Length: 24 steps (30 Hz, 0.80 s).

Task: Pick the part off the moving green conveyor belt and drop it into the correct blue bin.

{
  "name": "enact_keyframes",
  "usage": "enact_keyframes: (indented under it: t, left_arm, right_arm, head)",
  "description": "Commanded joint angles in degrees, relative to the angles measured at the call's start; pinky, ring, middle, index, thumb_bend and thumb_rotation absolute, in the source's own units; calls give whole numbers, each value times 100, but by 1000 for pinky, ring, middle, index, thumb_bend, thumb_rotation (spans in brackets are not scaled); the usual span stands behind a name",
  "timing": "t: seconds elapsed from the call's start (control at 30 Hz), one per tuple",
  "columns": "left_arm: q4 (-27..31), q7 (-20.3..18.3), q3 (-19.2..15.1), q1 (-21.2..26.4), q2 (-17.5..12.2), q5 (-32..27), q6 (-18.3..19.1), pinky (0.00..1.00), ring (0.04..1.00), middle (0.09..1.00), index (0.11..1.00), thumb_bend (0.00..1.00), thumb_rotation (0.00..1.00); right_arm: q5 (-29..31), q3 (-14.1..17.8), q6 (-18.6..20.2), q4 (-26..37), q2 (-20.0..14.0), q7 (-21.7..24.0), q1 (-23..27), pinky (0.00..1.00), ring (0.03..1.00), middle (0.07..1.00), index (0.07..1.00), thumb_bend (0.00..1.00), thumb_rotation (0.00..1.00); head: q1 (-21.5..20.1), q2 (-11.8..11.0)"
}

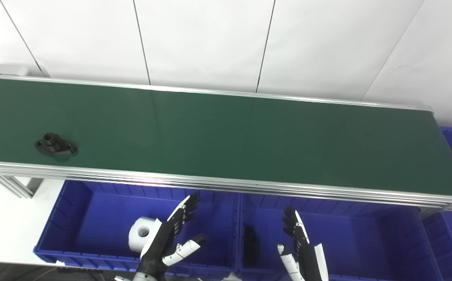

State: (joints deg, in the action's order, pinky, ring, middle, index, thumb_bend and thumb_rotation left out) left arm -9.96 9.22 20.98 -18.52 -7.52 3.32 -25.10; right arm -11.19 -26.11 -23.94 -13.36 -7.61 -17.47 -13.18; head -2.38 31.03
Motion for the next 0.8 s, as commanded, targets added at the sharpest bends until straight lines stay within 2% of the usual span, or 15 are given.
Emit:
enact_keyframes:
  t: [0.0, 0.1, 0.2, 0.4, 0.53, 0.7, 0.77]
  left_arm:
    - [109, 76, 5, 7, -26, 59, -183, 872, 915, 923, 902, 591, 647]
    - [98, 81, 5, 5, -1, 22, -183, 866, 914, 923, 894, 602, 611]
    - [86, 363, 155, 46, -93, 255, -183, 856, 911, 924, 889, 585, 620]
    - [80, 530, 282, 83, -155, 225, -183, 845, 907, 922, 887, 595, 587]
    - [76, 413, 261, 83, -135, 81, -183, 856, 912, 921, 891, 608, 562]
    - [39, 637, 353, 116, -168, 229, -183, 850, 908, 917, 888, 632, 571]
    - [17, 846, 455, 149, -217, 381, -183, 837, 901, 912, 884, 635, 587]
  right_arm:
    - [24, -37, -298, 158, -24, -77, 33, 884, 915, 933, 961, 732, 940]
    - [94, -82, -298, 184, -72, -54, 38, 890, 926, 942, 970, 730, 946]
    - [189, -81, -298, 199, -70, 20, 29, 892, 932, 949, 974, 742, 948]
    - [90, -73, -297, 180, -69, -49, 29, 885, 925, 942, 969, 743, 956]
    - [27, -68, -297, 172, -74, -95, 35, 880, 918, 934, 965, 746, 962]
    - [53, -55, -297, 177, -74, -78, 33, 888, 917, 934, 965, 742, 960]
    - [104, -38, -297, 194, -74, -29, 29, 894, 924, 939, 966, 750, 958]
  head:
    - [63, 13]
    - [66, 13]
    - [54, 25]
    - [55, 29]
    - [71, 35]
    - [113, 44]
    - [140, 67]
